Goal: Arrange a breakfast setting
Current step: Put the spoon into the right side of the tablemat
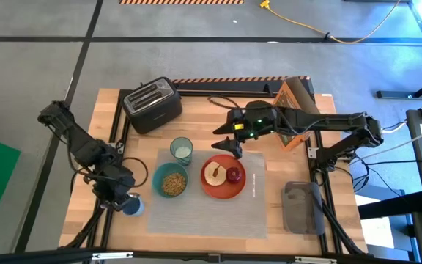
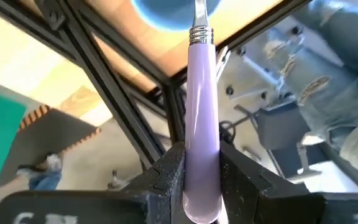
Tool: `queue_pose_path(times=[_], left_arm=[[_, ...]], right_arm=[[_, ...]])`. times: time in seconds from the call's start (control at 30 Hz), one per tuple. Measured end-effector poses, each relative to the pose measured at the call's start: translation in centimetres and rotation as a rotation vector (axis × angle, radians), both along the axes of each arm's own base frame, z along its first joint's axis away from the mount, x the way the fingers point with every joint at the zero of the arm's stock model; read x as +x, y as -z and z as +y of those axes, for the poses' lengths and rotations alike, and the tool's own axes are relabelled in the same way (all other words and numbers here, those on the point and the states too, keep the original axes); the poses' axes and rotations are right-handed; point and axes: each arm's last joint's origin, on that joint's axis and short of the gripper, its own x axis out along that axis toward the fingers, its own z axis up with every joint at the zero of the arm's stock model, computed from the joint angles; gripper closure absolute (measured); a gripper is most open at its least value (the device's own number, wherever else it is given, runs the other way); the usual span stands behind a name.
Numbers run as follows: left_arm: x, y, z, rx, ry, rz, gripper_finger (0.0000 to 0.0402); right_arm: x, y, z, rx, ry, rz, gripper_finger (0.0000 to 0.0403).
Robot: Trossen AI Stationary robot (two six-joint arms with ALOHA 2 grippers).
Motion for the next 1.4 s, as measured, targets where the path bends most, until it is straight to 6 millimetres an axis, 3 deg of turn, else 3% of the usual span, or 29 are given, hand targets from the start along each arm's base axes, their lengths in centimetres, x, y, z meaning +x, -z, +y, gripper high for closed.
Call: queue_pose_path(times=[0.27, 0.4, 0.53, 0.73, 1.03, 1.23, 1.4], left_arm=[[0.1, -3.0, 0.8, 0.139, -0.084, -0.264, 0.032], [0.3, -4.0, 1.5, 0.233, -0.138, -0.461, 0.032], [0.3, -4.8, 2.5, 0.317, -0.183, -0.637, 0.032], [1.1, -6.3, 3.7, 0.407, -0.216, -0.896, 0.032], [3.6, -9.6, 5.0, 0.54, -0.22, -1.342, 0.032], [5.7, -11.1, 6.0, 0.646, -0.188, -1.551, 0.032], [7.7, -11.8, 6.6, 0.615, -0.124, -1.693, 0.032]], right_arm=[[-4.3, -6.3, 0.4, -0.12, 0.028, -0.337, 0.0104], [-6.2, -7.7, 0.1, -0.192, 0.104, -0.378, 0.0104], [-6.5, -7.8, 0.3, -0.177, 0.072, -0.384, 0.0104], [-4.9, -7.4, 1.6, -0.07, -0.083, -0.426, 0.0104], [-1.9, -6.1, 2.8, -0.013, -0.099, -0.464, 0.0104], [-0.4, -6.8, 2.9, 0.037, -0.123, -0.653, 0.0104], [0.8, -6.7, 2.9, 0.042, -0.132, -0.77, 0.0113]])
